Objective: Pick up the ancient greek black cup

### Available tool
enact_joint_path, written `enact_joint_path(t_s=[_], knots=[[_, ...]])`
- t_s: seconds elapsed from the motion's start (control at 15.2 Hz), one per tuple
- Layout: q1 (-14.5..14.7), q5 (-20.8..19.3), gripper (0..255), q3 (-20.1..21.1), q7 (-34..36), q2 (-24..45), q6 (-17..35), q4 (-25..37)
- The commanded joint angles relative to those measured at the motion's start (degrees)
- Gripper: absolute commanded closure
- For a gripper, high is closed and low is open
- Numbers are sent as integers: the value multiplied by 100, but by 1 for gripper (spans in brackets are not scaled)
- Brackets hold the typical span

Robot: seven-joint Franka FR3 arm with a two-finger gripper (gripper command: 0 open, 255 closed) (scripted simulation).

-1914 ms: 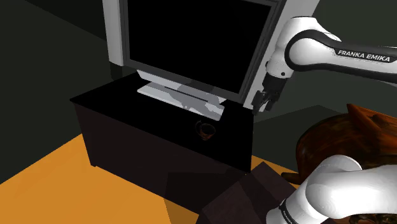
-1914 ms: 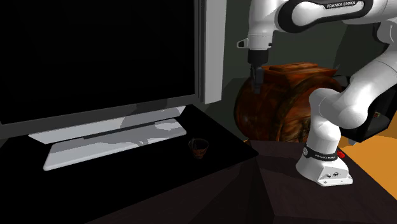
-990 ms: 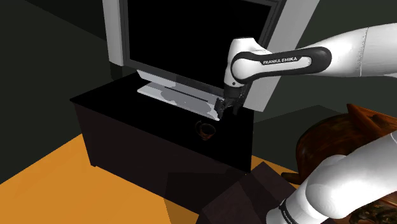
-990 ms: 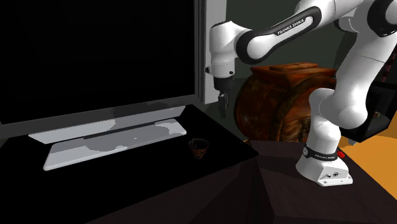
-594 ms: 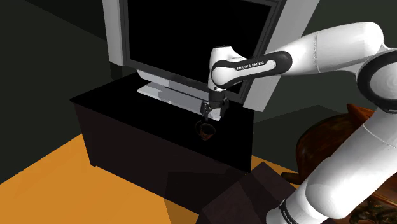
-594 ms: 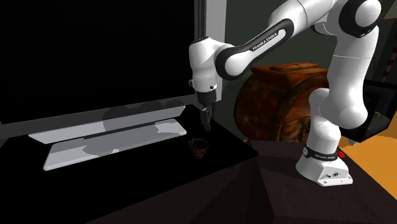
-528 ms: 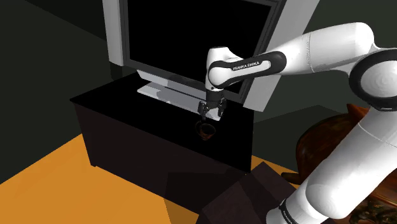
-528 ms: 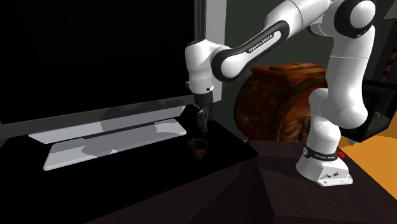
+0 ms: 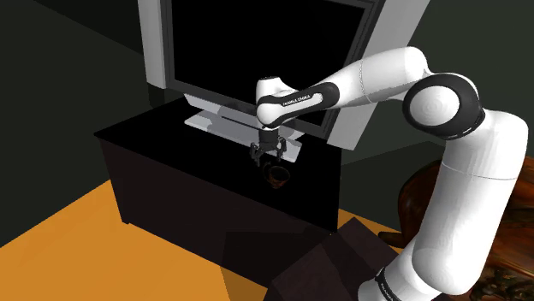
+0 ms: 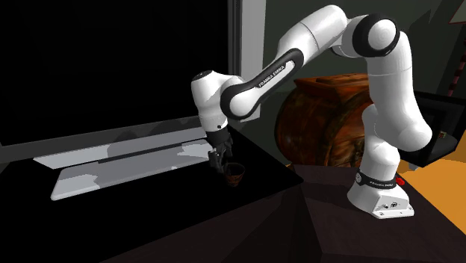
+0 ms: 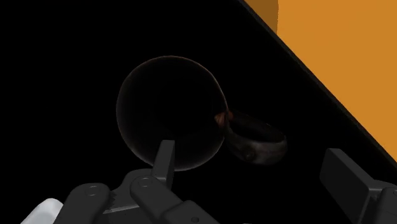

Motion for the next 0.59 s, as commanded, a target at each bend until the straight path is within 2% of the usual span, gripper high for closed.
enact_joint_path(t_s=[0.0, 0.46, 0.53], knots=[[15, -23, 0, -6, 50, 129, 114, 2], [23, -69, 0, -24, 101, 364, 462, -115], [19, -69, 255, -26, 94, 359, 458, -115]])
